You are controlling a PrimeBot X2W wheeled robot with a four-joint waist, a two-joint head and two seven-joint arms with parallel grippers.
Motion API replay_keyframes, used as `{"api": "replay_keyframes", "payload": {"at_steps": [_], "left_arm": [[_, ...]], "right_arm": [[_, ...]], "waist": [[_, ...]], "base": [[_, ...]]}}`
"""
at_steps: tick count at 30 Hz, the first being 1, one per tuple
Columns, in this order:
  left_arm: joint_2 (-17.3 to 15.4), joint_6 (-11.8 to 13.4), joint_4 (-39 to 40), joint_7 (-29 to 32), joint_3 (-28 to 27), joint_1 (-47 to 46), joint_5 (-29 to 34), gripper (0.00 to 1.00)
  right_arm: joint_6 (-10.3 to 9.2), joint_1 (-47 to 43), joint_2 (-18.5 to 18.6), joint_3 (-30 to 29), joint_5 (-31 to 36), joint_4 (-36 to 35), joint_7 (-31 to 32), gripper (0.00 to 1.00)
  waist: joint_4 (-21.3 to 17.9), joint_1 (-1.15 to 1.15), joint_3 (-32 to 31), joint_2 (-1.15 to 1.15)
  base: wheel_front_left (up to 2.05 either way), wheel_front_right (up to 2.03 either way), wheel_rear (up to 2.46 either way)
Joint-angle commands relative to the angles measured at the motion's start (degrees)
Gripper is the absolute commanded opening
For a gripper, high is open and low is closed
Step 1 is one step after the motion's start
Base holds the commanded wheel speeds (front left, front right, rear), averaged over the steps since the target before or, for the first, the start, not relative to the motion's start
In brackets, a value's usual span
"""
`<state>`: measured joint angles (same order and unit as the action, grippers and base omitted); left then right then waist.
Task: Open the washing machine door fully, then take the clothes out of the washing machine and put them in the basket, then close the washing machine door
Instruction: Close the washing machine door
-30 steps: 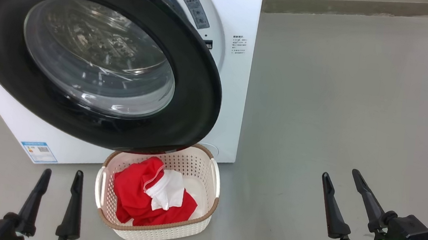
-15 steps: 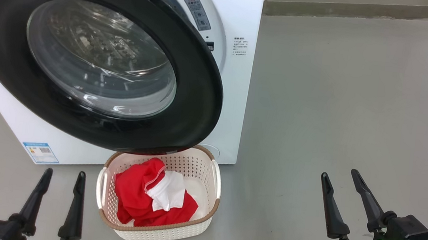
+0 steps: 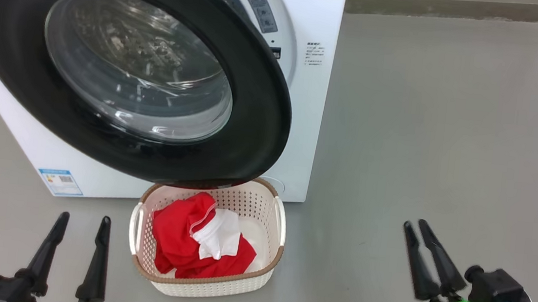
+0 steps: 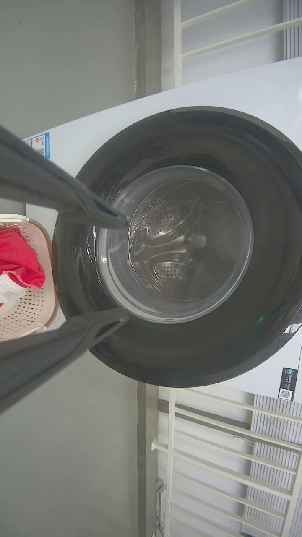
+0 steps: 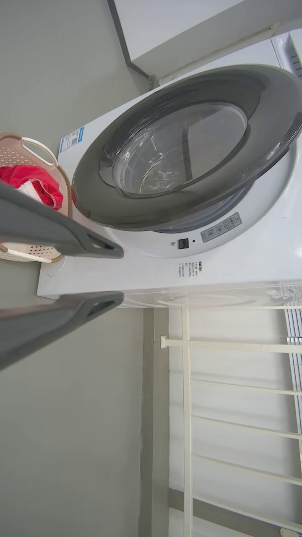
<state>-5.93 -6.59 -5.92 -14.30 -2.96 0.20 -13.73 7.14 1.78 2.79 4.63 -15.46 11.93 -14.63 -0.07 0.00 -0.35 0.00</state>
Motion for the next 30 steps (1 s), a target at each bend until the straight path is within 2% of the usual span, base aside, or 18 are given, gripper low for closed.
{"api": "replay_keyframes", "payload": {"at_steps": [1, 8, 22, 30], "left_arm": [[-0.59, -0.43, 1.90, -0.70, -1.56, -2.06, 0.68, 1.00], [-0.55, -0.64, 3.02, -0.70, -0.26, -3.65, 0.17, 1.00], [-0.67, -0.85, 4.36, -0.70, 2.08, -7.82, -1.19, 1.00], [-0.68, -0.88, 4.49, -0.70, 3.27, -9.84, -2.09, 1.00]], "right_arm": [[0.35, 4.23, 0.09, 1.81, 0.87, -0.14, -0.37, 0.00], [0.35, 10.82, 0.09, 4.68, 0.36, 5.89, -0.37, 0.00], [0.35, 30.00, 0.09, 15.71, -2.38, 17.68, -0.37, 0.00], [0.35, 39.03, 0.09, 16.65, -2.51, 23.38, -0.37, 0.00]], "waist": [[0.69, 0.00, 0.71, 0.00], [2.63, 0.00, 3.58, 0.00], [8.33, 0.00, 9.92, 0.00], [11.99, 0.00, 13.97, 0.00]], "base": [[0.00, 0.00, 0.00], [0.00, 0.00, 0.00], [0.00, 0.00, 0.00], [0.00, 0.00, 0.00]]}}
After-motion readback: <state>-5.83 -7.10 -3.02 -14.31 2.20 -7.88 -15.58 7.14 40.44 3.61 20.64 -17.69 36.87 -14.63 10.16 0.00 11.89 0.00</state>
